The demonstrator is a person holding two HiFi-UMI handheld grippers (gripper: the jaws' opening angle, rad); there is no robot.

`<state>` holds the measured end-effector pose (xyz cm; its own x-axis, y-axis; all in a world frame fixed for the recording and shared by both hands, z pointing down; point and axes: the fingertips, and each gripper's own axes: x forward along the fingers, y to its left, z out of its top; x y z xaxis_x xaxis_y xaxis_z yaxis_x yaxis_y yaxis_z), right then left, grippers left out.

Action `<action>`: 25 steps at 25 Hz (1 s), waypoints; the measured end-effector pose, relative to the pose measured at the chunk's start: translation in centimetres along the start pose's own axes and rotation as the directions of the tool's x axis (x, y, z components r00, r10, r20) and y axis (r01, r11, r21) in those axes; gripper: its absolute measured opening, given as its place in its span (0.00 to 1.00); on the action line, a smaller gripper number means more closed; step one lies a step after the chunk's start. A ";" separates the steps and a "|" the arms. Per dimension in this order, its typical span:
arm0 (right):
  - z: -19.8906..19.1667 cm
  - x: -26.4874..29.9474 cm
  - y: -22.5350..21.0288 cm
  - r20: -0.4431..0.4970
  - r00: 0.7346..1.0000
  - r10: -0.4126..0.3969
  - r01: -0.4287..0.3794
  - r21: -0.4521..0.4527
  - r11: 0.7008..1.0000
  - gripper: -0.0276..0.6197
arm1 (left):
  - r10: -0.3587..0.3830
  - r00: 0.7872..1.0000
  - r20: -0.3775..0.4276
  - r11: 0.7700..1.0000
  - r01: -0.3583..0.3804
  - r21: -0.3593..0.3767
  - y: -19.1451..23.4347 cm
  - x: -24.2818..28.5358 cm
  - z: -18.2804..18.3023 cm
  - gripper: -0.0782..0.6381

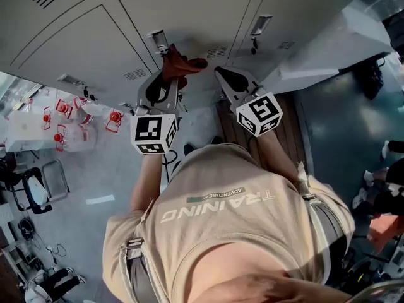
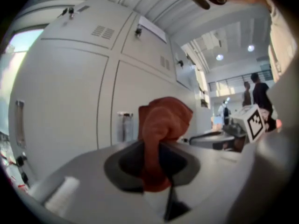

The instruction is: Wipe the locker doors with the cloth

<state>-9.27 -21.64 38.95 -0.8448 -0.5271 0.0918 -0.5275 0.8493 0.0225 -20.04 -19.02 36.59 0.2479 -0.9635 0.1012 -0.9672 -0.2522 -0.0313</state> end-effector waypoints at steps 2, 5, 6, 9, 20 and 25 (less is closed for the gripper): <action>1.5 0.2 0.2 0.036 0.999 -0.008 0.009 -0.018 1.000 0.06 | 0.049 0.998 0.040 0.998 -0.051 0.044 1.2 -0.5 1.4 0.22; 3.4 0.2 0.6 0.085 0.996 -0.021 0.024 -0.041 0.999 0.06 | 0.081 0.994 0.071 0.996 -0.084 0.042 2.3 -1.1 2.2 0.22; 3.7 0.3 0.7 0.094 0.995 -0.024 0.029 -0.049 0.998 0.06 | 0.085 0.994 0.074 0.995 -0.088 0.037 2.6 -1.2 2.2 0.22; 3.9 0.4 0.9 0.092 0.995 -0.029 0.035 -0.059 0.998 0.06 | 0.091 0.994 0.066 0.995 -0.092 0.025 3.3 -1.2 1.8 0.22; 0.8 -1.2 -0.2 0.015 0.995 -0.103 0.104 -0.015 0.995 0.06 | 0.026 0.999 0.026 1.000 -0.026 0.002 1.7 0.4 -0.9 0.22; -0.6 -1.2 0.2 -0.011 0.995 -0.100 0.100 -0.005 0.995 0.06 | 0.016 1.000 -0.001 1.000 -0.016 -0.018 1.3 0.8 -2.7 0.22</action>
<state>-8.32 -20.85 39.43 -0.7865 -0.6093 0.1005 -0.6091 0.7923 0.0366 -21.25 -19.82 39.34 0.2321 -0.9673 0.1020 -0.9719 -0.2348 -0.0150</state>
